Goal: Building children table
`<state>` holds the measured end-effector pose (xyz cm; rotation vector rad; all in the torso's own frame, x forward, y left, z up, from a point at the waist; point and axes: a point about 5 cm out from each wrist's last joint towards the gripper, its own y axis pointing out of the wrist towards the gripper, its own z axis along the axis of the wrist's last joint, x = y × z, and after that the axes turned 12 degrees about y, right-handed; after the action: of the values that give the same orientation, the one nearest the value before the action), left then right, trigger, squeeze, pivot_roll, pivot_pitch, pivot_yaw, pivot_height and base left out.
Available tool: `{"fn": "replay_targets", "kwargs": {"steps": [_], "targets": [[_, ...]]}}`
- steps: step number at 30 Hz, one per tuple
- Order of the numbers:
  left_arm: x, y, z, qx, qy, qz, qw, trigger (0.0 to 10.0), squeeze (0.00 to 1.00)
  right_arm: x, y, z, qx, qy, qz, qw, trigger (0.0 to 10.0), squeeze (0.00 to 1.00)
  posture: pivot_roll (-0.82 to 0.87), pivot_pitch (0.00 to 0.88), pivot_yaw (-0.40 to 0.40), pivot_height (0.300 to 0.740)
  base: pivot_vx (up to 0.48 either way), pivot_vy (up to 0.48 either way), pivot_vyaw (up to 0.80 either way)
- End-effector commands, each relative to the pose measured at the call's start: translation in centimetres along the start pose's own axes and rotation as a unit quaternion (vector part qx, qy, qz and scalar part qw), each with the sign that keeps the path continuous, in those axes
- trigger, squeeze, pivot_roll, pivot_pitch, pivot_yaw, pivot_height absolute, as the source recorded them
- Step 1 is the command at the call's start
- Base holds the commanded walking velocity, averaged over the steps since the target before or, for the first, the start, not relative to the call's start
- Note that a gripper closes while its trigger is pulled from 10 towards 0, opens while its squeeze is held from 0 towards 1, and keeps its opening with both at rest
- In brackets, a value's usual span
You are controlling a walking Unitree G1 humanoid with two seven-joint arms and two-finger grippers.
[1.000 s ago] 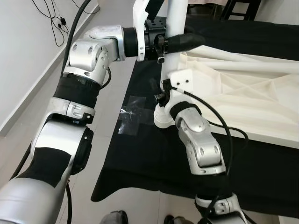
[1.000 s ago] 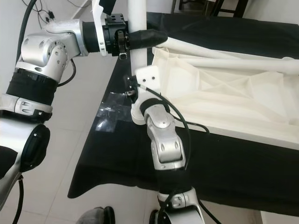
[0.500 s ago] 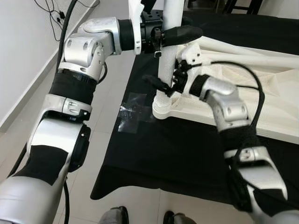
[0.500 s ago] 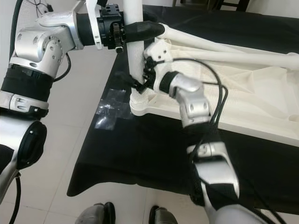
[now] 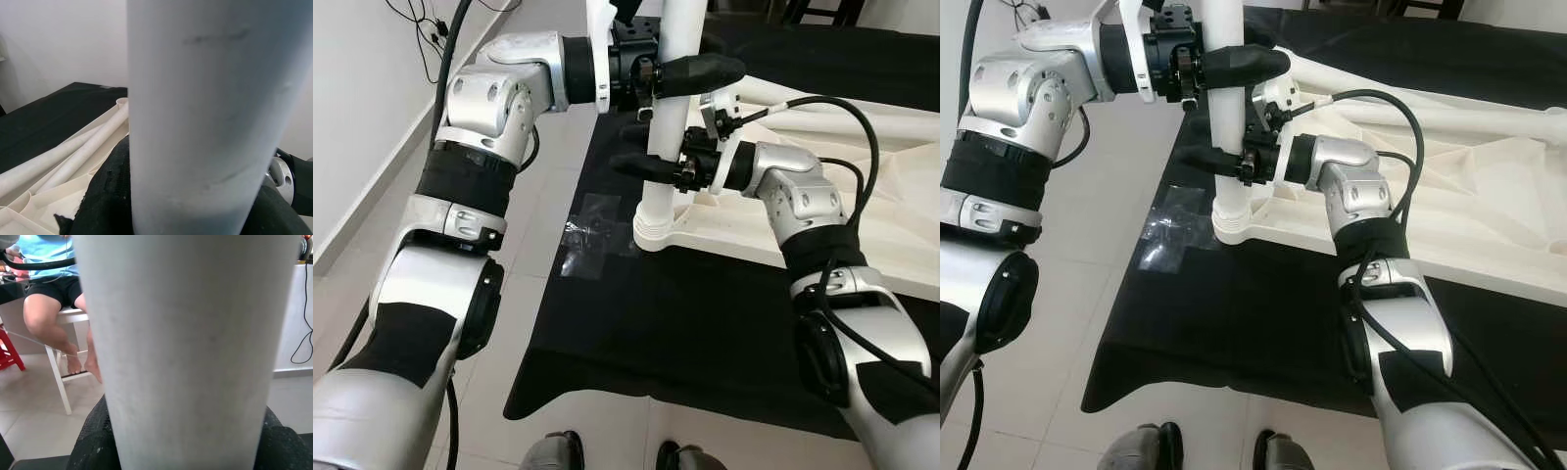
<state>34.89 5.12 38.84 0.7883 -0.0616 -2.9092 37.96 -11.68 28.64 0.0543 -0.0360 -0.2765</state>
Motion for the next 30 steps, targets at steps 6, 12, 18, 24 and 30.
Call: {"fn": "replay_targets", "kwargs": {"steps": [6, 12, 18, 24, 30], "targets": [[1.6, 1.8, -1.4, -0.009, -0.029, -0.067, 0.997, 0.0, 0.0, 0.4, 0.6, -1.2, 0.007, 0.02, -0.033, 0.999, 0.0, 0.0, 0.09, 0.205, 0.031, 0.74, 0.0, 0.0, 0.0], [1.0, 1.7, -1.4, -0.007, -0.028, -0.031, 0.999, 10.0, 1.0, 0.4, 0.2, -3.9, -0.018, 0.027, -0.127, 0.991, 0.0, 0.0, 0.09, 0.22, 0.007, 0.74, 0.0, 0.0, 0.0], [0.4, 1.2, -1.2, -0.013, -0.038, 0.004, 0.999, 10.0, 0.0, -9.1, 0.4, -12.2, -0.04, 0.139, -0.481, 0.865, 0.0, 0.0, 0.12, 0.232, -0.011, 0.74, 0.0, 0.0, 0.0], [0.2, 0.9, -1.6, -0.025, -0.039, 0.006, 0.999, 10.0, 0.0, -9.5, 1.4, -12.8, -0.02, 0.144, -0.5, 0.854, 0.0, 0.0, 0.11, 0.214, 0.01, 0.74, 0.0, 0.0, 0.0], [0.1, 1.2, -1.6, -0.029, -0.027, 0.007, 0.999, 10.0, 0.0, -7.3, 2.7, -11.0, 0.007, 0.123, -0.493, 0.861, 0.0, 0.0, 0.1, 0.2, -0.004, 0.74, 0.0, 0.0, 0.0]]}}
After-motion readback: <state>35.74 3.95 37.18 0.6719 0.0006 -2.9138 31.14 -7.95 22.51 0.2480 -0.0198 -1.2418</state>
